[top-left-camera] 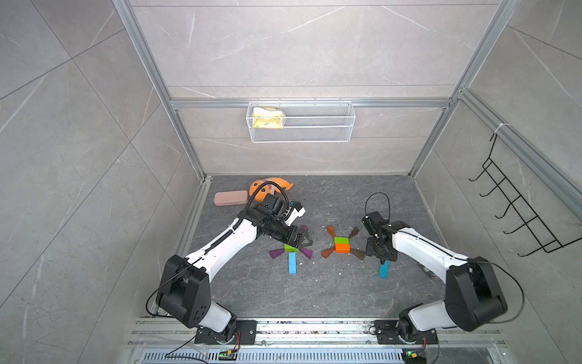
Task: Assemble a small pinwheel with building blocks
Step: Assemble the building block at the center of the board, then pick up the building block from the center of the board.
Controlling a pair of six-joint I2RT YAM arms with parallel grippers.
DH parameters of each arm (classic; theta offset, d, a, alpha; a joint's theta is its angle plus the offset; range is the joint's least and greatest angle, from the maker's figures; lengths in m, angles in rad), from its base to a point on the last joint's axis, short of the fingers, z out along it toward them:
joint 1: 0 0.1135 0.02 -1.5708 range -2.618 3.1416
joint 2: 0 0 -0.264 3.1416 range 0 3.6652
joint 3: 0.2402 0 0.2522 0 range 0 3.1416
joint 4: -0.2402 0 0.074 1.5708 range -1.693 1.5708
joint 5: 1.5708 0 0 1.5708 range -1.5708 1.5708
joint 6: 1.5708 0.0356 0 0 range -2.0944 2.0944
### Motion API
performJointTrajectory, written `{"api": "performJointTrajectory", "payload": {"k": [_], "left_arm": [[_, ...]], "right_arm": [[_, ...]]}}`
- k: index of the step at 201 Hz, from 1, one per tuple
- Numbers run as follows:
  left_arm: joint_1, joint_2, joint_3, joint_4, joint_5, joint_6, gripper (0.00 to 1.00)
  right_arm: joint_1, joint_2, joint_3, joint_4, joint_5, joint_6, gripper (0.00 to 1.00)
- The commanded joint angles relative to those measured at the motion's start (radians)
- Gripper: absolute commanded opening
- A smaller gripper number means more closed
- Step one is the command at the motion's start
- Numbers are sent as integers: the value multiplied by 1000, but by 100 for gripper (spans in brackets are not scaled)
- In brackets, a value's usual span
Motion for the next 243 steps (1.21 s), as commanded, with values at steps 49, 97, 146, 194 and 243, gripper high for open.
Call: {"api": "performJointTrajectory", "payload": {"k": [49,97,146,194,243], "left_arm": [[-5,-99,-15,71,99,25,100],[-103,-124,-17,33,164,99,100],[-121,-112,-1,1,131,118,100],[-121,-102,2,-7,135,120,100],[-121,-83,12,-17,135,122,100]], "right_arm": [[-39,-152,-204,81,-85,61,81],[-77,-105,-259,147,-158,61,75],[-103,-84,-270,160,-171,53,67],[-172,-19,-244,160,-209,14,55],[-209,1,-230,168,-214,-21,45]]}}
